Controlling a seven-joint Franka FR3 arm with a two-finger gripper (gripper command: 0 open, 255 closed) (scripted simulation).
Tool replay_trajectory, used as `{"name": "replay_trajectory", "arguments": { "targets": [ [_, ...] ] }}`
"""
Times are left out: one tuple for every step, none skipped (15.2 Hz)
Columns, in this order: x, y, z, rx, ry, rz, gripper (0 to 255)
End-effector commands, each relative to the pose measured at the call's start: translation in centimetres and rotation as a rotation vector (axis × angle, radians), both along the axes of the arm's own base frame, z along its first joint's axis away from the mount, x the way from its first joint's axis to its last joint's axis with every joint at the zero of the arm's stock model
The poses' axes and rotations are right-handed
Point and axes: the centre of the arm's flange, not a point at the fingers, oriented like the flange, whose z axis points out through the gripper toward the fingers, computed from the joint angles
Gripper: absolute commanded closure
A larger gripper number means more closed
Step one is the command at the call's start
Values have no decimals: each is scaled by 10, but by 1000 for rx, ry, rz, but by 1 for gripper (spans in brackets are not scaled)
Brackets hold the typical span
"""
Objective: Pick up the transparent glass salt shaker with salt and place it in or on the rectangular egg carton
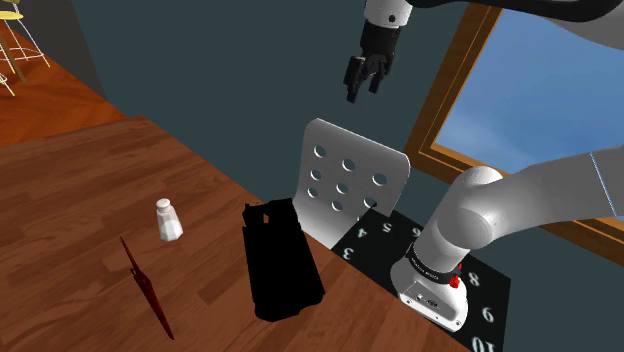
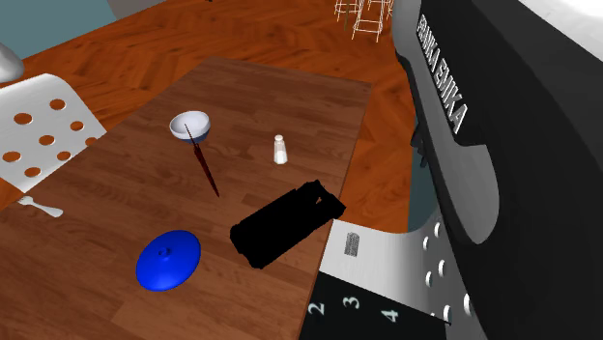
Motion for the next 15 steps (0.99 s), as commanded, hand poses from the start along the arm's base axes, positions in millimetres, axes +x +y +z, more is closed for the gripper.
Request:
{"name": "replay_trajectory", "arguments": {
  "targets": [
    [0, 0, 0, 0, 0, 0, 0],
    [6, 10, -6, 5, 6, -7, 0],
    [12, 20, -12, 9, 12, -14, 0],
    [18, 30, -18, 14, 19, -22, 0],
    [24, 40, -24, 19, 25, -29, 0],
    [30, 50, -30, 23, 31, -36, 0],
    [36, 60, -36, 28, 37, -43, 0],
    [42, 69, -42, 33, 44, -51, 0],
    [48, 79, -48, 37, 50, -58, 0],
    [54, 89, -54, 42, 56, -65, 0],
    [60, 99, -60, 47, 62, -72, 0],
    [67, 109, -66, 52, 69, -79, 0],
    [73, 118, -72, 56, 75, -87, 0],
    [79, 128, -78, 61, 81, -94, 0],
    [85, 138, -84, 66, 87, -101, 0]
  ]
}}
